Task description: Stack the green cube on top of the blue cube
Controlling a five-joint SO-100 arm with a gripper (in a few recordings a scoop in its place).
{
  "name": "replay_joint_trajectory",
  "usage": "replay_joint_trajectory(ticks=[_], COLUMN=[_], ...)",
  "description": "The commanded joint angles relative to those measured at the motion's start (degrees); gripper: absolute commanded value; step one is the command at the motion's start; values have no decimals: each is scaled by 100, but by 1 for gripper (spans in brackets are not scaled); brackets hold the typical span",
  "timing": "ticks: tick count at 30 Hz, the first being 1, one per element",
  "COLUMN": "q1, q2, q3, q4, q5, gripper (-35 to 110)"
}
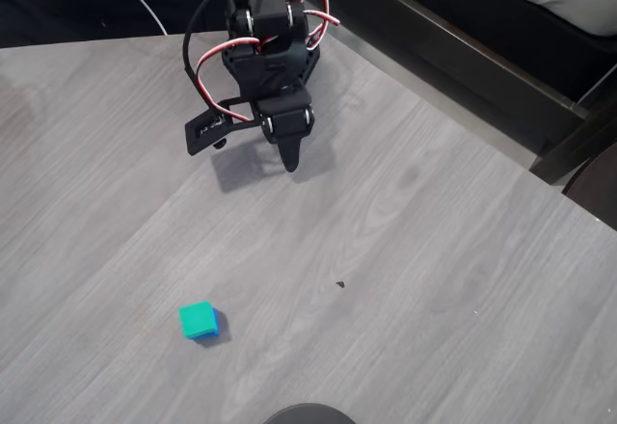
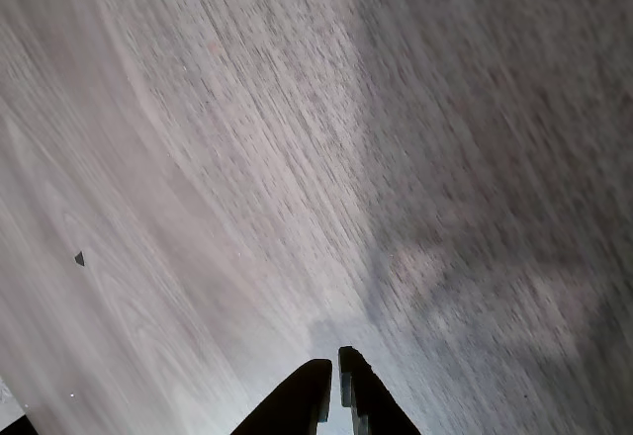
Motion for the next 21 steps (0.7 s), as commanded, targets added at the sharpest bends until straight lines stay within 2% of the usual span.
replay_joint_trajectory(ticks=[1,6,21], q1=[53,475,475], q2=[158,149,149], q3=[18,18,18], q4=[-9,-9,-9], q5=[-26,-18,-26], gripper=[0,0,0])
